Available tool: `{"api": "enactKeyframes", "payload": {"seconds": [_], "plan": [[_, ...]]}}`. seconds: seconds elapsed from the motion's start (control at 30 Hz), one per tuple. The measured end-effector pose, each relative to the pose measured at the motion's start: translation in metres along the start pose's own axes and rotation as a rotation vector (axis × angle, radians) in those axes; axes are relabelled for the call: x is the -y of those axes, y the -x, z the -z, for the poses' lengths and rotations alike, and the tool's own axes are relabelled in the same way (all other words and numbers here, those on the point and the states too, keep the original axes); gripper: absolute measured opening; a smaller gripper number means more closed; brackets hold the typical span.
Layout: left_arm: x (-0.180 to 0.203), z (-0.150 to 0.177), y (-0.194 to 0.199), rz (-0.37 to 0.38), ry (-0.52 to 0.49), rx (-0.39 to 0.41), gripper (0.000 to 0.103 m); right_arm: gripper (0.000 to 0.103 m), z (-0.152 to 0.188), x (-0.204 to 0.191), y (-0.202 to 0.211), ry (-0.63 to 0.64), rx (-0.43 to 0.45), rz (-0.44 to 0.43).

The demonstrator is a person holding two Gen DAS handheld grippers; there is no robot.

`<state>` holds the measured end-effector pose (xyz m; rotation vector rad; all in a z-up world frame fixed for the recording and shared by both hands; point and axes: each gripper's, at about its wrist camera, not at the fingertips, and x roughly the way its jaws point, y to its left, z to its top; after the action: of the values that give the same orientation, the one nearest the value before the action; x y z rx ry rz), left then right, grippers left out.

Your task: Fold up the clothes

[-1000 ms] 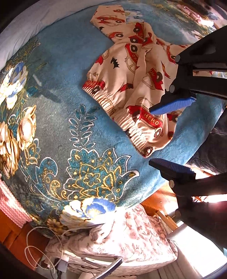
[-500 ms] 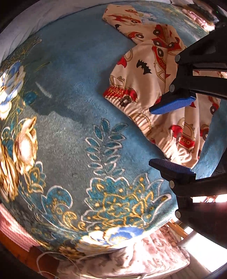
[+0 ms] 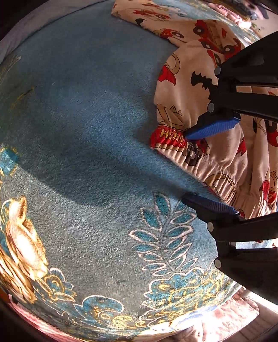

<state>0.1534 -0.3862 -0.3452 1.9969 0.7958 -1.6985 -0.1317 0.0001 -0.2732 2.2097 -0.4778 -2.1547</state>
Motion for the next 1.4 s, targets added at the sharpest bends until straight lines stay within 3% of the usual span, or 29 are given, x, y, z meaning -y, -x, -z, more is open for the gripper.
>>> {"api": "enactKeyframes", "payload": {"seconds": [0.3,0.5,0.6,0.67,0.73,0.8,0.93,1.07,1.2,1.3,1.4], "plan": [[0.004,0.006,0.003,0.027,-0.041,0.033,0.052,0.046,-0.065,-0.013,-0.035,-0.135,0.059,0.156],[0.007,0.004,0.005,0.039,-0.029,0.044,0.045,0.046,-0.070,-0.008,-0.039,-0.191,0.078,0.151],[0.010,0.003,0.006,0.026,-0.037,0.045,0.041,0.020,-0.067,-0.007,-0.037,-0.171,0.065,0.199],[0.011,0.003,0.008,0.025,-0.029,0.044,0.032,0.006,-0.065,-0.001,-0.033,-0.177,0.049,0.181],[0.012,0.002,0.011,0.045,-0.023,0.041,0.019,0.005,-0.060,0.006,-0.021,-0.177,0.059,0.137],[0.016,0.001,0.021,0.060,-0.032,0.056,0.014,0.005,-0.054,0.014,-0.004,-0.175,0.085,0.078],[0.019,-0.001,0.047,0.101,-0.043,0.101,0.013,0.005,-0.030,0.047,0.053,-0.164,0.170,-0.044],[0.014,-0.012,0.087,0.150,-0.030,0.177,0.013,0.005,0.002,0.109,0.123,-0.198,0.299,-0.097],[0.014,-0.035,0.119,0.136,-0.040,0.263,0.013,0.005,0.031,0.179,0.182,-0.282,0.419,-0.035],[0.021,-0.063,0.117,0.130,-0.032,0.248,0.013,0.005,0.050,0.239,0.207,-0.393,0.444,0.002],[0.020,-0.062,0.100,0.112,-0.035,0.223,0.012,0.005,0.079,0.284,0.212,-0.479,0.443,0.005]]}}
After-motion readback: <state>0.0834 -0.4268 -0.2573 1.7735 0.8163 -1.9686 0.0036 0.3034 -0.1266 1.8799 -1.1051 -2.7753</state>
